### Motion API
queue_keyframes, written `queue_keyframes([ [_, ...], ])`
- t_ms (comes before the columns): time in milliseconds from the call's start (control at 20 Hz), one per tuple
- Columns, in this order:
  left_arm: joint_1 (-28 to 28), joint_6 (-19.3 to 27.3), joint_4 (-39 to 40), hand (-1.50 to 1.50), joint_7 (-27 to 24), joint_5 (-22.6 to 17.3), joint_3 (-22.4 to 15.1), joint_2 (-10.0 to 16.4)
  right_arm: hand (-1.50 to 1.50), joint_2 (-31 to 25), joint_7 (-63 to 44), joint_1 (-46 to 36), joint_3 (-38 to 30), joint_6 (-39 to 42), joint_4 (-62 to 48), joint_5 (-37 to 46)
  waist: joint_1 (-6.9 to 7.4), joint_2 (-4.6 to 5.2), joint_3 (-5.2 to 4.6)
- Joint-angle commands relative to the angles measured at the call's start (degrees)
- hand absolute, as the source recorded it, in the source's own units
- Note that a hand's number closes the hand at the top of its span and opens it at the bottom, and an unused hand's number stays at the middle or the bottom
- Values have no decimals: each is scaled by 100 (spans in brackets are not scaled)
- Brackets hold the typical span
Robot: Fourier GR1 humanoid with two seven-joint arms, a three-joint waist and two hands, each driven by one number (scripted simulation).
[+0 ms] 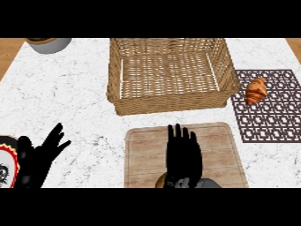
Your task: Pick the pear from the cutting board and place it in the basket
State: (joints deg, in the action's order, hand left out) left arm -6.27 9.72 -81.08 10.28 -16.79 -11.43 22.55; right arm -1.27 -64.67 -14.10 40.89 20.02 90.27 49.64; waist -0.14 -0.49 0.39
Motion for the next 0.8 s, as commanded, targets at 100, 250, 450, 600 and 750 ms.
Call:
queue_keyframes([
  [100,-111,-102,484,0,-228,194,-82,-171,-150,122,-484,-45,-182,49,-486,320,26,56,-42],
  [250,-46,7,346,0,5,219,-88,-240,-150,-44,-450,503,55,-54,-173,546,-17,44,-41],
  [450,-201,-103,139,0,192,160,-9,-122,-150,123,-573,515,55,-17,-196,599,10,40,-40],
  [600,-241,-59,-262,0,470,156,-22,-129,150,124,-268,95,-118,306,-448,520,57,45,-38],
  [750,-204,-189,7,0,313,145,124,-57,150,78,-126,449,461,69,-486,1067,31,42,-40],
])
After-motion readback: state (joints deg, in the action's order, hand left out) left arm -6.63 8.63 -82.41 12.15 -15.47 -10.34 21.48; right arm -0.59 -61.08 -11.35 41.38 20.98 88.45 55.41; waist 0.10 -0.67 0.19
